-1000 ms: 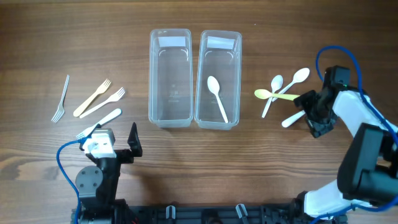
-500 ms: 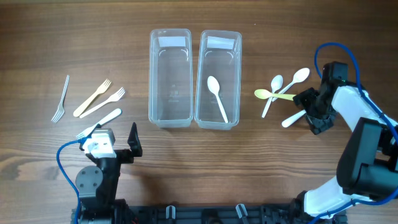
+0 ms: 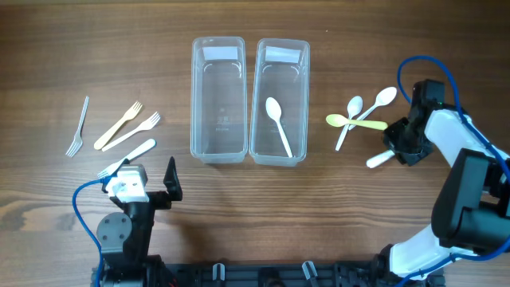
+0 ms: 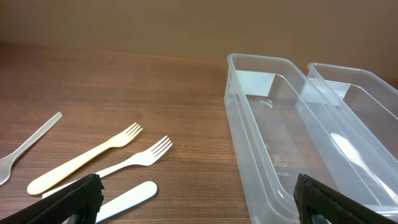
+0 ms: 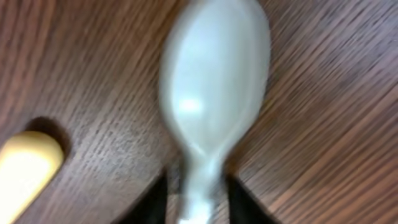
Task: Pack container
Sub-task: 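Grasp a second white spoon with the right gripper and lift, then place the white spoon into the right container and open, then return the right gripper to the spoons and align over yellow spoon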
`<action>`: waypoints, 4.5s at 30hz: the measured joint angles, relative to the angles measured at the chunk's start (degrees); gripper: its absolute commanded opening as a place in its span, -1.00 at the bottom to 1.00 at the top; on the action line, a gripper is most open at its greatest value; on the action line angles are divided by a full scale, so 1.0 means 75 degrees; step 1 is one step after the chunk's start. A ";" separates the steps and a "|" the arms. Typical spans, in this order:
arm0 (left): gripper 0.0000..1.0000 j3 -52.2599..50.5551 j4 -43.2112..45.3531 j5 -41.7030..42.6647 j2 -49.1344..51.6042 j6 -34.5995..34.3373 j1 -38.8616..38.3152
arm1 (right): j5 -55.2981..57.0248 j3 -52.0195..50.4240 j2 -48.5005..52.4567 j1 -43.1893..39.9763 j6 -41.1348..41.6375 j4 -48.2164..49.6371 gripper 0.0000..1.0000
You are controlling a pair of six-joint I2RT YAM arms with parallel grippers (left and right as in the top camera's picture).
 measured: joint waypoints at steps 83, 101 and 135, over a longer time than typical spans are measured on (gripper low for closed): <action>1.00 0.0000 0.0000 0.0000 0.0000 0.0000 0.0000 | 0.1402 0.1434 -0.2518 0.2632 -0.9320 -0.0309 0.99; 1.00 0.0000 -0.0003 0.0000 0.0000 0.0000 0.0000 | 0.0764 0.1239 -0.1209 0.1064 -0.8151 0.0638 0.99; 0.99 0.0000 0.0000 0.0000 0.0000 0.0000 0.0000 | 0.0274 0.1218 0.0178 0.0230 -0.5493 0.0854 0.99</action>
